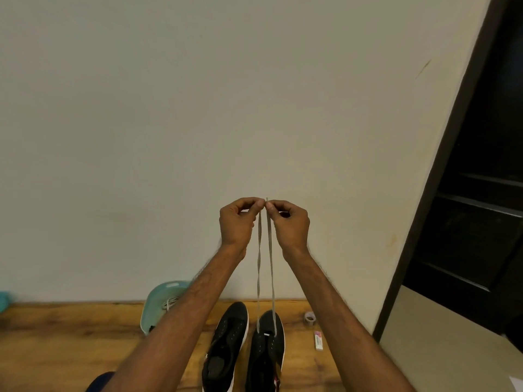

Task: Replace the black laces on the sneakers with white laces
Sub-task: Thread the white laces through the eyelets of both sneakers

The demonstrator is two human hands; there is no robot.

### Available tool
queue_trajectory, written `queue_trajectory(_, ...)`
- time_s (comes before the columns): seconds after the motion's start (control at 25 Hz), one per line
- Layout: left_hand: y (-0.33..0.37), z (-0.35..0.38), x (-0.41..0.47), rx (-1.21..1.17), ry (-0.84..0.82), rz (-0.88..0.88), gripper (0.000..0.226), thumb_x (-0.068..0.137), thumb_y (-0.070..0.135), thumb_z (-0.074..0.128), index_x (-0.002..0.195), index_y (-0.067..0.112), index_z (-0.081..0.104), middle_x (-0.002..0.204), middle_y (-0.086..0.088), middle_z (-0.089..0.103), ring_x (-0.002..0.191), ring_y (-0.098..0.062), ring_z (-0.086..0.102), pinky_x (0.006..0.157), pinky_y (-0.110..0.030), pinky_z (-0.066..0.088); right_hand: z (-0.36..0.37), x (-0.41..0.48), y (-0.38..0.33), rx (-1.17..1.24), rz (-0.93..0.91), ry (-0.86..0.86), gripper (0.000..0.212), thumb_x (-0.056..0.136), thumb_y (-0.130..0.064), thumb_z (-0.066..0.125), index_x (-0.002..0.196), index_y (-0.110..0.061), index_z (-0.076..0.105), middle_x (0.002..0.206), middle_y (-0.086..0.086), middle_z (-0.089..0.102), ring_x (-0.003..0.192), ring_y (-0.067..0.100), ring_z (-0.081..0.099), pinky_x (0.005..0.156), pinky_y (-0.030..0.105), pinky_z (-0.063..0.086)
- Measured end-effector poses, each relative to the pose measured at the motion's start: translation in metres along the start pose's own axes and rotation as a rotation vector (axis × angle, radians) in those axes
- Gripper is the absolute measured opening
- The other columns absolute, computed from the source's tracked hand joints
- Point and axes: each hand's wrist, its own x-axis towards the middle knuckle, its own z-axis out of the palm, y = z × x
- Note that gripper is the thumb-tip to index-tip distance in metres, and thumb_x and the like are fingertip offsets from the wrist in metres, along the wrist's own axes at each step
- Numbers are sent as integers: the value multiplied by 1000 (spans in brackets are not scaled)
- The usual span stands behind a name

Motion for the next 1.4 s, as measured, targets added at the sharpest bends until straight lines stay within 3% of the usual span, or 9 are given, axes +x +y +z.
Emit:
queue_trajectory(0.12,-2,-3,4,53,7,-5,7,87,24,74,91,19,73,87,7,73,86,-16,68,70,-31,56,-1,1,-2,-31,-21,-14,5,88,-23,74,91,-20,77,84,-7,74,82,11,69,78,27,57)
queue_trajectory(0.24,-4,-9,5,80,-3,10,12,86,25,75,90,15,69,87,3,75,82,-12,71,77,-32,58,-3,1,-2,-63,-39,-24,7,87,-23,75,91,-18,77,85,-6,74,80,9,67,74,22,54)
queue_trajectory(0.52,-2,-15,10,88,26,4,25,72,19,87,86,6,71,80,-1,74,74,-9,71,61,-19,53,-3,1,5,-109,-41,-29,3,86,-22,76,88,-19,76,81,-12,71,75,2,65,71,18,51)
queue_trajectory(0.76,-2,-11,10,-29,38,-72,28,71,17,88,90,6,70,83,-7,75,80,-17,73,62,-34,59,0,3,7,-137,-66,-40,4,87,-24,75,89,-20,75,79,-14,70,75,2,65,72,19,53)
queue_trajectory(0.88,0,-10,11,-39,28,-71,28,74,16,85,100,9,74,84,-5,76,81,-17,73,61,-29,59,-1,6,5,-136,-77,-40,3,87,-23,75,88,-21,75,80,-14,71,76,2,65,72,19,53)
queue_trajectory(1.16,-3,-13,10,-13,94,-42,10,85,22,76,92,14,73,87,0,75,78,-15,71,69,-29,58,-5,7,5,-99,-59,-31,5,91,-24,71,92,-20,73,84,-10,72,82,7,67,77,21,55)
queue_trajectory(1.28,-26,-26,10,-78,77,-96,13,97,18,61,100,6,64,87,-5,69,67,-17,66,57,-25,55,-16,1,29,-48,32,-61,9,94,-23,66,94,-16,72,81,-2,73,76,12,70,73,21,58)
queue_trajectory(1.32,-43,-31,8,-29,52,-128,15,100,17,56,104,5,63,85,-4,66,65,-14,62,54,-23,51,-22,-2,45,-23,77,-73,10,95,-22,66,94,-14,72,79,1,73,73,13,70,72,23,59)
queue_trajectory(1.4,-91,-40,1,163,-33,-184,19,102,18,50,107,9,66,84,1,62,72,-9,56,66,-21,46,-35,-14,86,-24,172,-74,10,95,-21,64,95,-14,71,78,5,73,71,16,69,72,27,59)
